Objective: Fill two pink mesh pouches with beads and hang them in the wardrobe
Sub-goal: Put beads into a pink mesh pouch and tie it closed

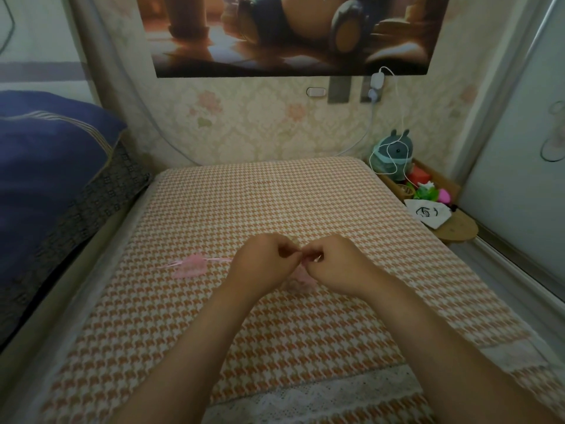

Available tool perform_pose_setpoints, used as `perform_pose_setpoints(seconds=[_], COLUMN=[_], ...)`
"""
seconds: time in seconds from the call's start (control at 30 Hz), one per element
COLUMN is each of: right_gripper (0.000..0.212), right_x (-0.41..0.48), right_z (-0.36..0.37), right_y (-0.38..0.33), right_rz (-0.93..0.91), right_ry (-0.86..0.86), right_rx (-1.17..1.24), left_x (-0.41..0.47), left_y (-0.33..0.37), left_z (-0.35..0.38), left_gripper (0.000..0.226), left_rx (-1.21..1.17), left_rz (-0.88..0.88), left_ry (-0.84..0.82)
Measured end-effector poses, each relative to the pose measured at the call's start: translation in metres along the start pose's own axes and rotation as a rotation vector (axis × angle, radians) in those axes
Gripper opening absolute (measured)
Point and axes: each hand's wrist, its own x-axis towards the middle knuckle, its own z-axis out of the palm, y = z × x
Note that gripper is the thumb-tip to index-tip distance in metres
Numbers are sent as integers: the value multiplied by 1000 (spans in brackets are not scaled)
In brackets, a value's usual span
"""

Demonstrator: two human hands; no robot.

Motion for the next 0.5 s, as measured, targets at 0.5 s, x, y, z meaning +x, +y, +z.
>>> perform_pose_setpoints(seconds=[0.5], right_gripper=[23], right_x=[32], right_z=[38], right_y=[-35], right_rz=[-15], right_ry=[39], right_rx=[311], left_x=[-18], left_y=[-39], left_z=[-58], left_gripper=[26], left_rx=[8], left_rz=[-157], left_ry=[103])
